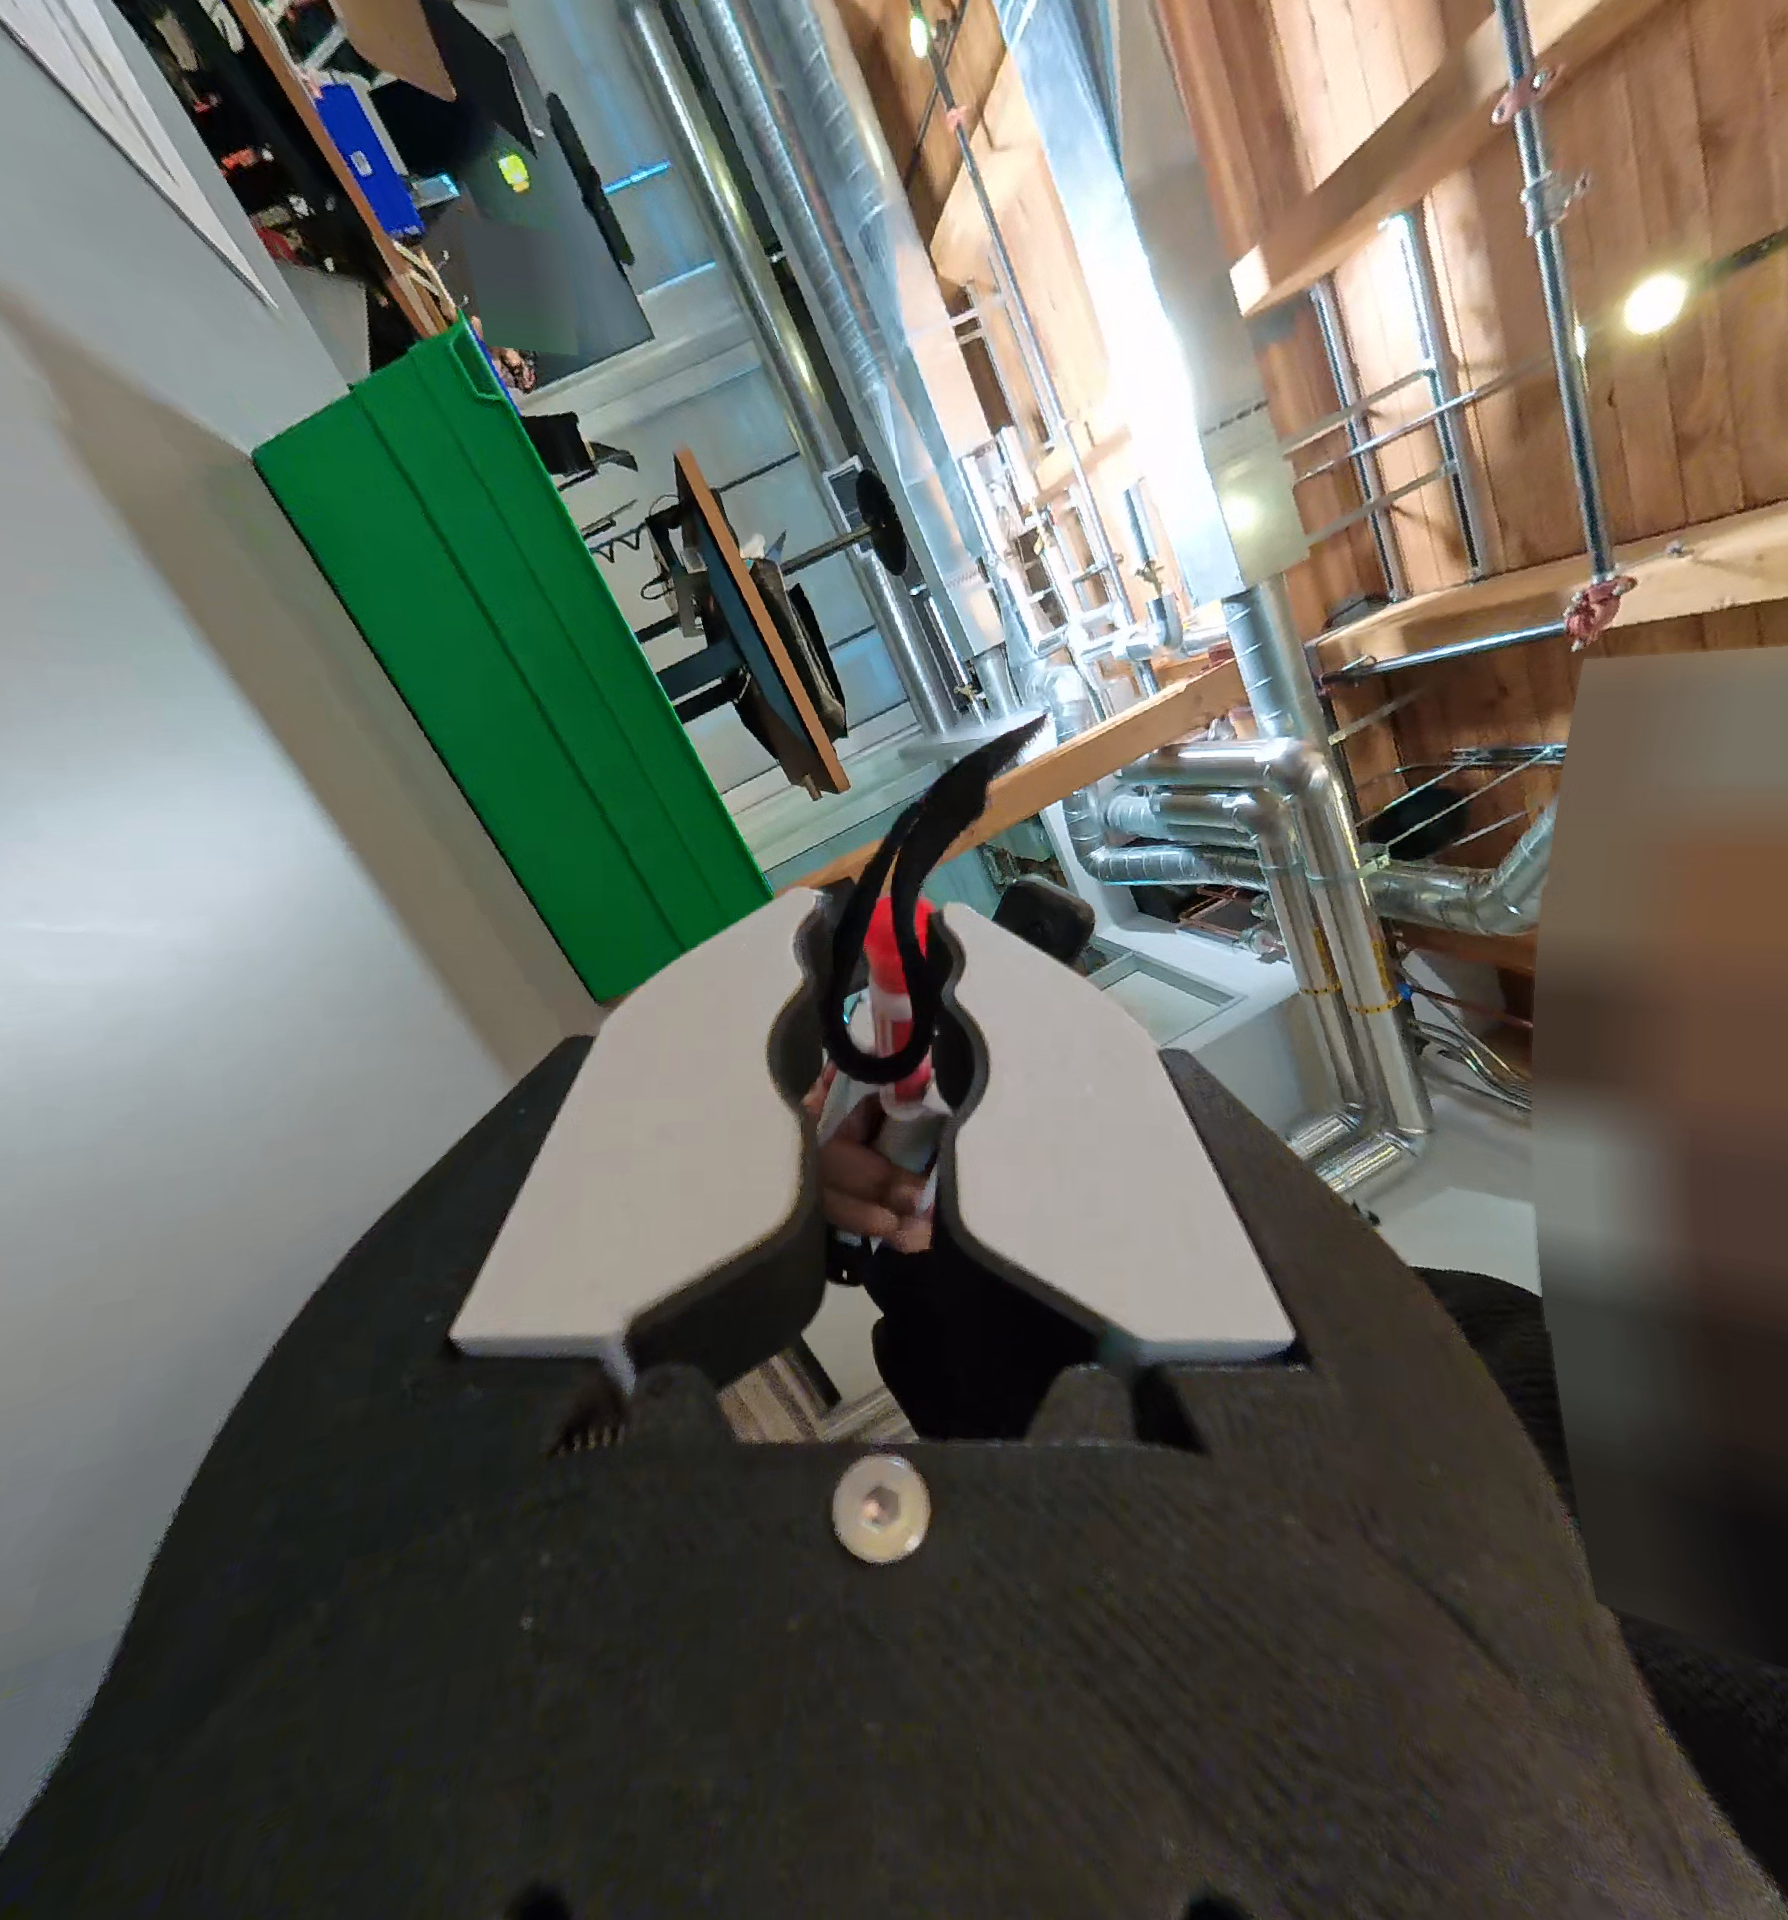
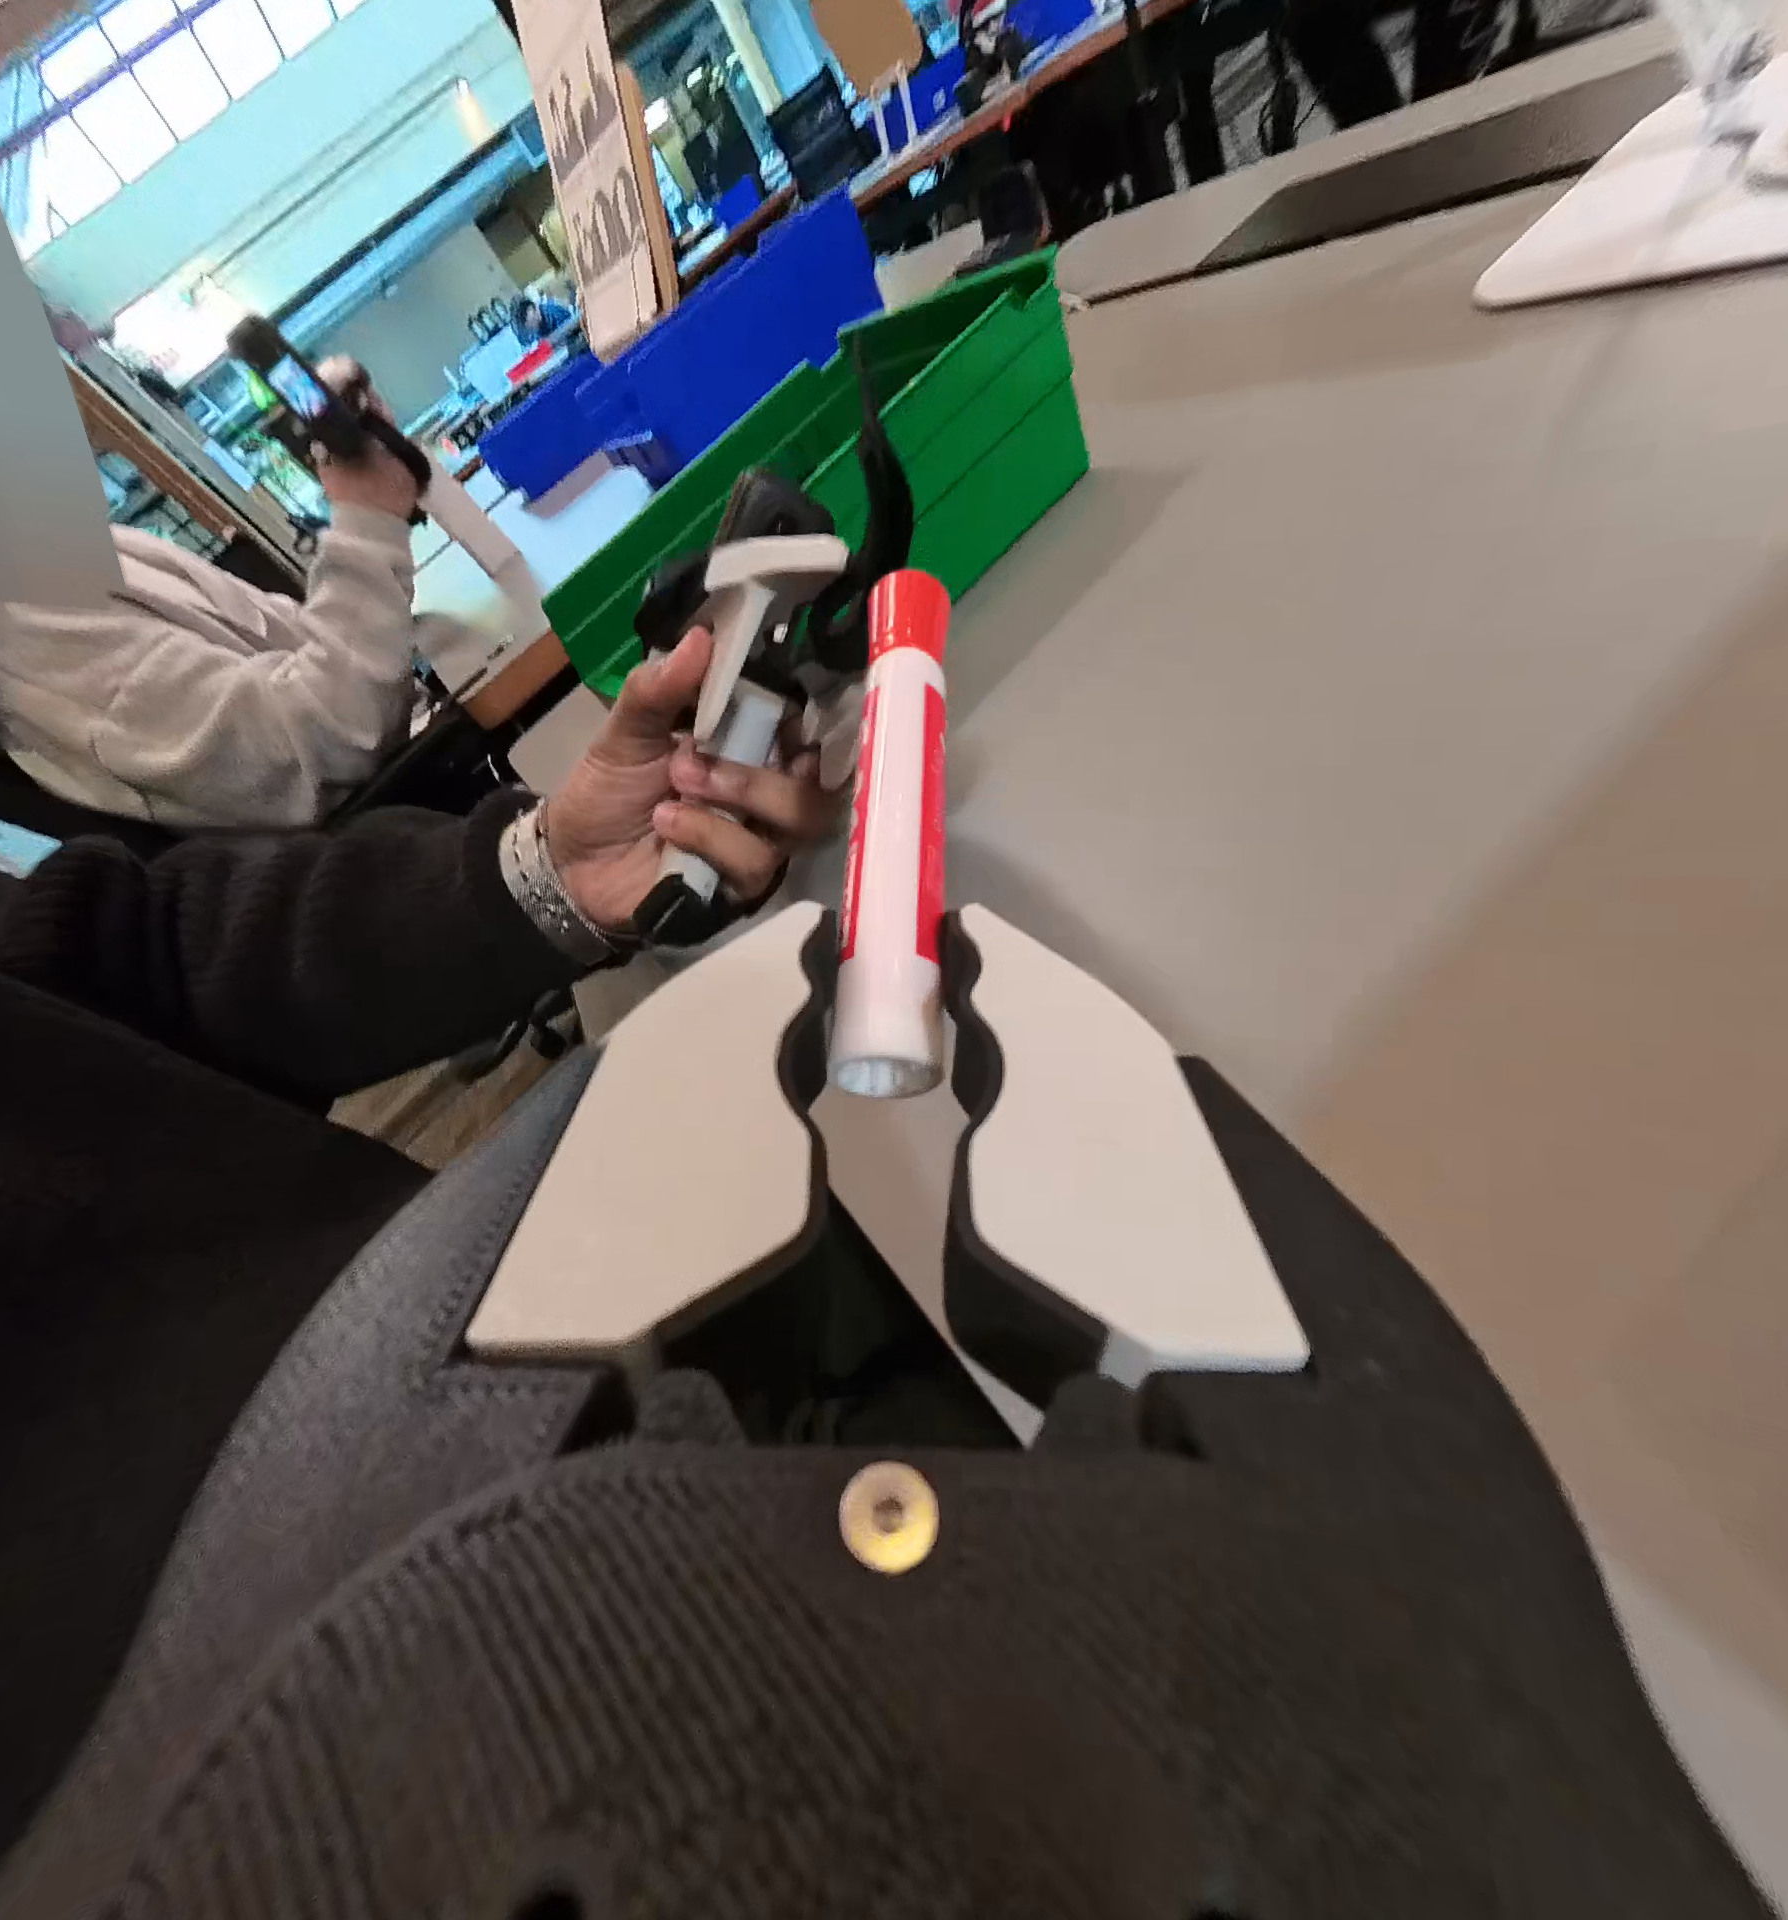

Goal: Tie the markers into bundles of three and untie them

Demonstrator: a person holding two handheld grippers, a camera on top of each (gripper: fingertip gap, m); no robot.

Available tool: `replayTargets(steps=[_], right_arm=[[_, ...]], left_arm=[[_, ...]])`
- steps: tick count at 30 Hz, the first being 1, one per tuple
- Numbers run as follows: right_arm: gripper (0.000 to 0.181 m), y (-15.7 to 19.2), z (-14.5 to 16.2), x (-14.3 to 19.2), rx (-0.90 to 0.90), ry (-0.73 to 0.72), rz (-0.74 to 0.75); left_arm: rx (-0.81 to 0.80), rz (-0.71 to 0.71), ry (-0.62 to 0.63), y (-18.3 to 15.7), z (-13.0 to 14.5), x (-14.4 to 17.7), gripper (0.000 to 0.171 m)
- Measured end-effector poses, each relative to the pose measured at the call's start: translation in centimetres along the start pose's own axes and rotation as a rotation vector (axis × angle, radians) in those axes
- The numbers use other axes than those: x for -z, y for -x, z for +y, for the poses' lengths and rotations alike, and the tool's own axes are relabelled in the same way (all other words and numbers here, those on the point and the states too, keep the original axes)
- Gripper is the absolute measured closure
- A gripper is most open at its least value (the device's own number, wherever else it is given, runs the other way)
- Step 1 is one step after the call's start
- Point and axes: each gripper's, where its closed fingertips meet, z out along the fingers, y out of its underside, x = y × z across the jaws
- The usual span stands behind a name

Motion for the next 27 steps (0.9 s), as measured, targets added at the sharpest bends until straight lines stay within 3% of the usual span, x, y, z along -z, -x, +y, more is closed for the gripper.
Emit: replayTargets(steps=[3,8,12,16,21,25,27], right_arm=[[0.161,-1.5,-3.1,2.6,0.066,-0.084,0.093],[0.161,-7.3,-8.1,10.4,0.170,-0.173,0.417],[0.161,-16.3,-6.7,15.5,0.116,-0.011,0.720],[0.162,-21.9,-4.0,16.5,0.077,0.135,0.864],[0.148,-22.2,-3.9,16.9,0.136,0.175,0.952],[0.144,-20.0,-6.1,17.9,0.261,0.114,0.994],[0.146,-17.6,-7.4,16.9,0.310,0.059,0.923]], left_arm=[[-0.009,0.002,0.045,-0.1,1.1,-0.6,0.156],[-0.009,0.008,0.126,-0.2,3.4,-1.8,0.156],[0.026,0.022,0.168,-0.1,4.8,-2.4,0.156],[0.022,0.028,0.195,-0.3,5.5,-2.8,0.155],[-0.002,0.024,0.221,-0.5,5.9,-2.9,0.155],[0.012,0.025,0.231,-0.3,6.2,-2.9,0.155],[0.019,0.027,0.240,-0.3,6.3,-3.0,0.155]])
